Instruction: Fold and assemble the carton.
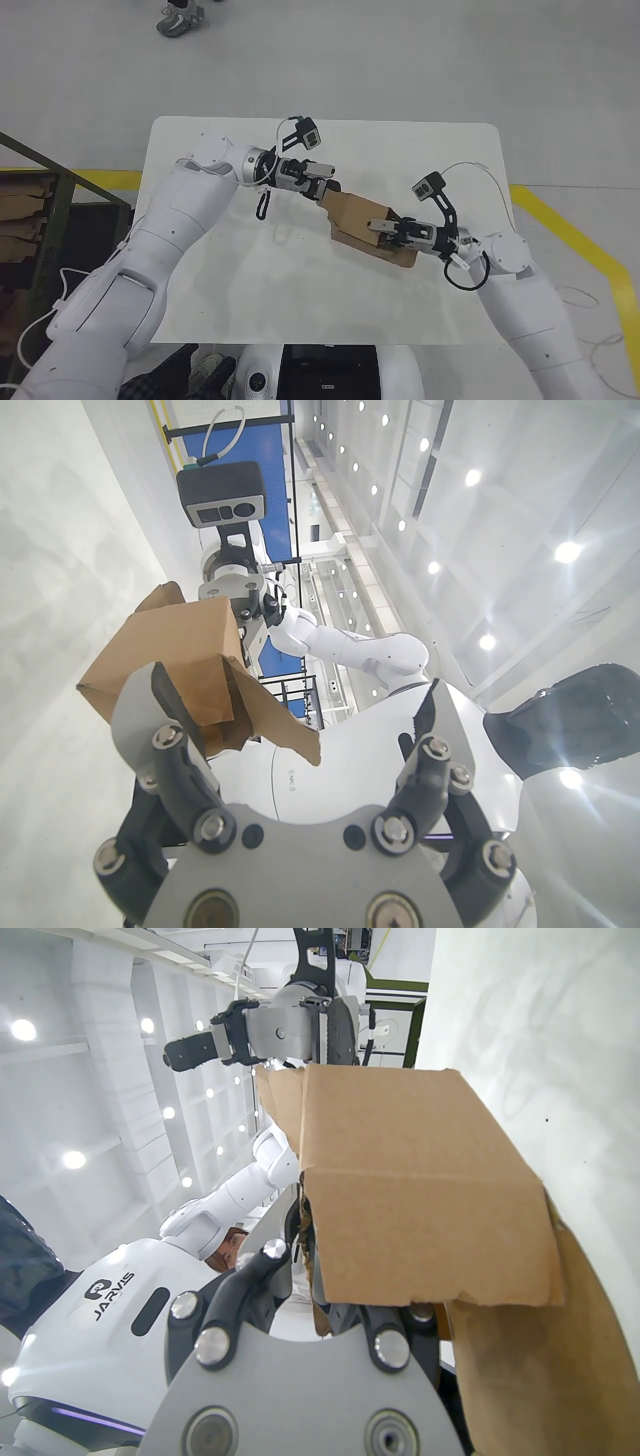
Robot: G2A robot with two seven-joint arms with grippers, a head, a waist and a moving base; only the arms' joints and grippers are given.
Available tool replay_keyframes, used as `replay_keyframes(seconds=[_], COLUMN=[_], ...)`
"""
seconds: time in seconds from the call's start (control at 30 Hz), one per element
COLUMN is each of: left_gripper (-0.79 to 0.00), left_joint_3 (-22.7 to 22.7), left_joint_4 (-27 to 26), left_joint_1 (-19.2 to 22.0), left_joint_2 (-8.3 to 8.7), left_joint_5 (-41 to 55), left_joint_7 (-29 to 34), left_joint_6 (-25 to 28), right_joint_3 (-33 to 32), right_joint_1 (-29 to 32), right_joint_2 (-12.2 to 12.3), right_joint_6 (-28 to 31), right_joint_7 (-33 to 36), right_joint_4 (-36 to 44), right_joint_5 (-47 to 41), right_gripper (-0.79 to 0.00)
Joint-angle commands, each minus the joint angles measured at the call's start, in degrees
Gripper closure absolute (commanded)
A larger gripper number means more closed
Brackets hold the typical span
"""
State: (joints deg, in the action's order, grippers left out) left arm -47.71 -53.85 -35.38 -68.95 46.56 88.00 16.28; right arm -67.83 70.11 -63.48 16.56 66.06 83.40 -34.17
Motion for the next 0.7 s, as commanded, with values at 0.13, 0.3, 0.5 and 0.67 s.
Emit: replay_keyframes(seconds=[0.13, 0.3, 0.5, 0.67], left_gripper=[-0.785, -0.785, -0.785, -0.785], left_joint_3=[1.1, 2.7, 5.8, 9.4], left_joint_4=[-0.3, -0.8, -1.9, -2.8], left_joint_1=[0.3, 1.2, 1.9, 3.4], left_joint_2=[0.45, 0.92, 1.53, 2.26], left_joint_5=[0.3, 0.7, 3.4, 4.0], left_joint_7=[0.0, 0.0, 0.0, 0.0], left_joint_6=[0.0, 0.0, -0.1, -0.2], right_joint_3=[-0.2, -0.2, -0.1, 0.0], right_joint_1=[-0.3, -0.6, -1.0, -1.4], right_joint_2=[0.0, 0.1, 0.1, 0.1], right_joint_6=[-0.2, -0.1, -0.3, -0.3], right_joint_7=[1.1, 2.5, 4.1, 5.6], right_joint_4=[-0.5, -1.3, -2.1, -2.7], right_joint_5=[-0.8, -1.5, -2.3, -3.0], right_gripper=[0.0, 0.0, 0.0, 0.0])
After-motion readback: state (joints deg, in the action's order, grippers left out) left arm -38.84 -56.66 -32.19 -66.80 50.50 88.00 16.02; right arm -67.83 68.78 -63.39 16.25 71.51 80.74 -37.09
